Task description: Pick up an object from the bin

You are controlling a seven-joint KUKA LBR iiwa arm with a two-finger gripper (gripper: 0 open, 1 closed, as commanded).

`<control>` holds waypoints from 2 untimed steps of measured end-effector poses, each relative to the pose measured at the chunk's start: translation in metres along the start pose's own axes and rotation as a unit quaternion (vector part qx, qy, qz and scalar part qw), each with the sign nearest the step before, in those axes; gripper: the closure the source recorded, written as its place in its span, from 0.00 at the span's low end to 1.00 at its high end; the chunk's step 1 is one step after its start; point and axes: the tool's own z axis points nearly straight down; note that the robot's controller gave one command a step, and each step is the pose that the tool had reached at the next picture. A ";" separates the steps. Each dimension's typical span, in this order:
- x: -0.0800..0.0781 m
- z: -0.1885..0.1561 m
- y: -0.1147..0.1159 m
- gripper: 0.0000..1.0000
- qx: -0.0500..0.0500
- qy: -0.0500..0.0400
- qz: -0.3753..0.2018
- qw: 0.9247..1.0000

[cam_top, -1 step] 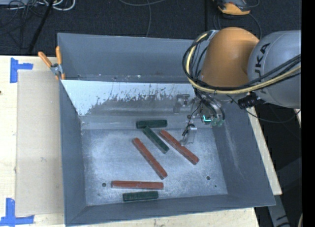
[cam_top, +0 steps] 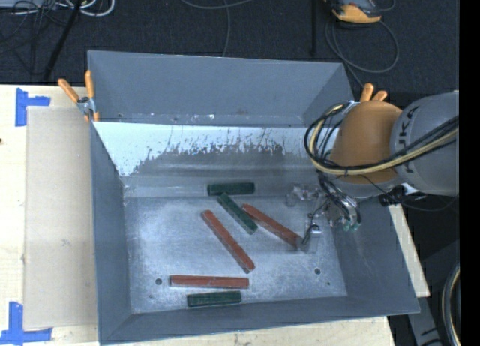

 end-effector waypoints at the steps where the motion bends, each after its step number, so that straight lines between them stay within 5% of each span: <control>1: 0.016 -0.005 0.012 0.00 0.000 -0.004 -0.045 0.999; 2: 0.036 -0.039 0.055 0.00 -0.001 -0.004 -0.036 0.999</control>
Offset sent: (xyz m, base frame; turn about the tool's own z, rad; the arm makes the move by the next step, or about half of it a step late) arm -0.0164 0.0127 0.0045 -0.0930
